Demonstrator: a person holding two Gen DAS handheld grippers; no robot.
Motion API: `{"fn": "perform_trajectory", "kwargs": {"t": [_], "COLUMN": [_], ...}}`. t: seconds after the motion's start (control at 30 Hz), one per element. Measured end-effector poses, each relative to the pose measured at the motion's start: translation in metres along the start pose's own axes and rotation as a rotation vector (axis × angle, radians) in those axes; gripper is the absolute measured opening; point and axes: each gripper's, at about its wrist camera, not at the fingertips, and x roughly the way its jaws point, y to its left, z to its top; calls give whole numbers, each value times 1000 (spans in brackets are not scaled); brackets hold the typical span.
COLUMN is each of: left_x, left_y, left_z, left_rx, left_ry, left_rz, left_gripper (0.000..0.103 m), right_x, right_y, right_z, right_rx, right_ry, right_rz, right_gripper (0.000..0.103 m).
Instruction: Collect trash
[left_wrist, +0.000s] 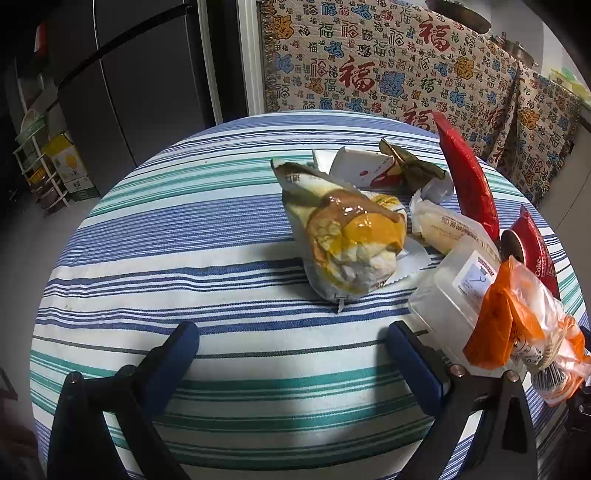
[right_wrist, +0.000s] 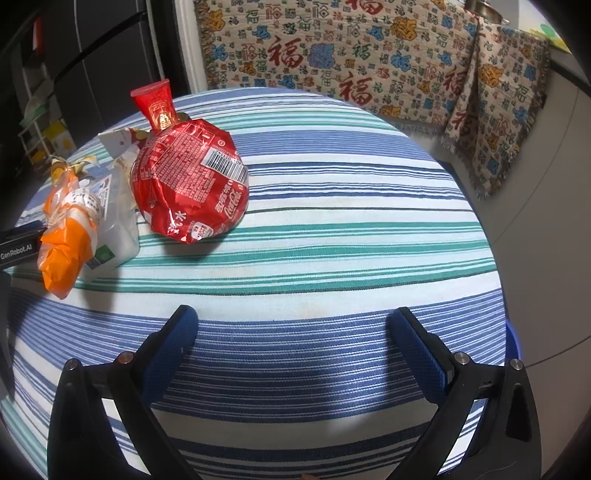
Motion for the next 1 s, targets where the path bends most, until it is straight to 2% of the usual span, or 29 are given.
{"fn": "perform_trajectory", "kwargs": {"t": [1.0], "left_x": [1], "left_y": [-1], "left_z": [-1], "left_rx": [0], "left_ry": [-1], "left_rz": [1], "left_gripper": [103], "right_x": [1], "right_y": [0], "right_z": [-1], "right_rx": [-1], "right_ry": [-1], "right_rz": [1], "right_gripper": [103]}}
